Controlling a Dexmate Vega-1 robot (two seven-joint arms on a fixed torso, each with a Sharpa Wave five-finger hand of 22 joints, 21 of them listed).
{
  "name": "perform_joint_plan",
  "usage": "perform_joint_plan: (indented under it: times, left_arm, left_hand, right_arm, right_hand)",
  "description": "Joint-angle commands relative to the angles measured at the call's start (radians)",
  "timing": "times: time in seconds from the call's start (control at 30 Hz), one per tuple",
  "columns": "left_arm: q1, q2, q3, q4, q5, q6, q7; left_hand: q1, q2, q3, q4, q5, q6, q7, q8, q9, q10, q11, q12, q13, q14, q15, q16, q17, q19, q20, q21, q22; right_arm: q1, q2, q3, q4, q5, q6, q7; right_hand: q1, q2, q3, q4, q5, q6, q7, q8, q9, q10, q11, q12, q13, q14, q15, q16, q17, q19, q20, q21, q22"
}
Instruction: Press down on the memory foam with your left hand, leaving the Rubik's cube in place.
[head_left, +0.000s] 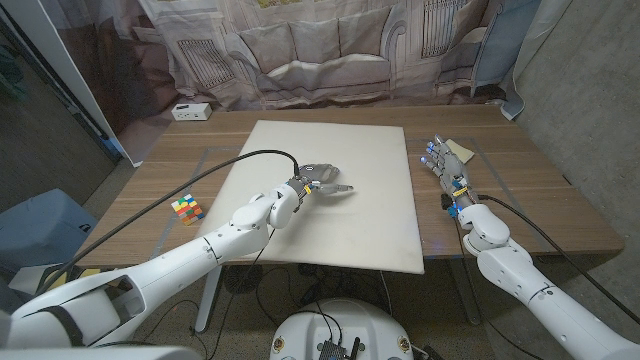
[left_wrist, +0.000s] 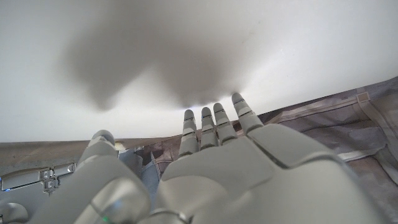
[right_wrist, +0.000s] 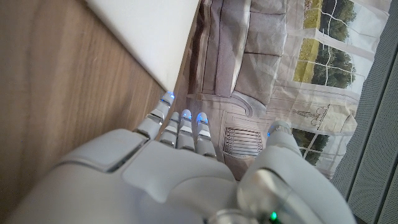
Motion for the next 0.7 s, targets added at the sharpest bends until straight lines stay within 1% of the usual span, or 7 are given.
perform_joint_plan:
  times: [0.03,0.33,0.7]
  left_arm:
    - [0.017,0.009,-0.017,-0.025,0.008,0.012,0.026]
    - [0.023,0.015,-0.027,-0.037,0.011,0.015,0.035]
    - [0.029,0.024,-0.038,-0.067,0.036,0.034,0.038]
  left_hand:
    - [0.005,0.013,0.005,-0.007,0.0,0.0,-0.007,-0.001,0.0,0.004,-0.001,0.0,-0.001,0.003,0.002,-0.003,0.001,-0.008,0.003,-0.006,-0.001]
    - [0.006,0.016,0.007,-0.008,0.0,-0.001,-0.009,-0.002,0.0,0.004,-0.002,0.0,-0.001,0.003,0.001,-0.003,0.001,-0.01,0.004,-0.007,-0.001]
    - [0.008,0.019,0.008,-0.01,-0.001,-0.01,-0.014,-0.006,0.0,-0.002,-0.004,-0.002,-0.001,0.0,0.0,-0.005,0.001,-0.011,0.004,-0.007,-0.001]
  right_arm:
    - [-0.004,-0.002,0.002,-0.003,-0.01,0.011,-0.004]
    - [-0.007,-0.004,0.003,-0.015,-0.009,0.002,-0.01]
    - [-0.007,-0.002,0.004,-0.017,-0.012,0.003,-0.015]
  right_hand:
    - [-0.003,0.008,0.0,-0.006,-0.003,-0.002,-0.007,-0.001,0.003,0.009,0.002,0.002,0.004,0.005,0.005,0.003,0.001,0.01,-0.004,-0.007,0.002]
    - [-0.003,0.008,-0.001,-0.006,-0.003,-0.001,-0.006,-0.001,0.003,0.01,0.004,0.002,0.004,0.005,0.004,0.003,0.001,0.012,-0.003,-0.009,0.003]
    - [-0.003,0.008,-0.001,-0.006,-0.003,-0.001,-0.007,-0.001,0.003,0.01,0.002,0.002,0.004,0.005,0.004,0.003,0.0,0.013,-0.003,-0.012,0.003]
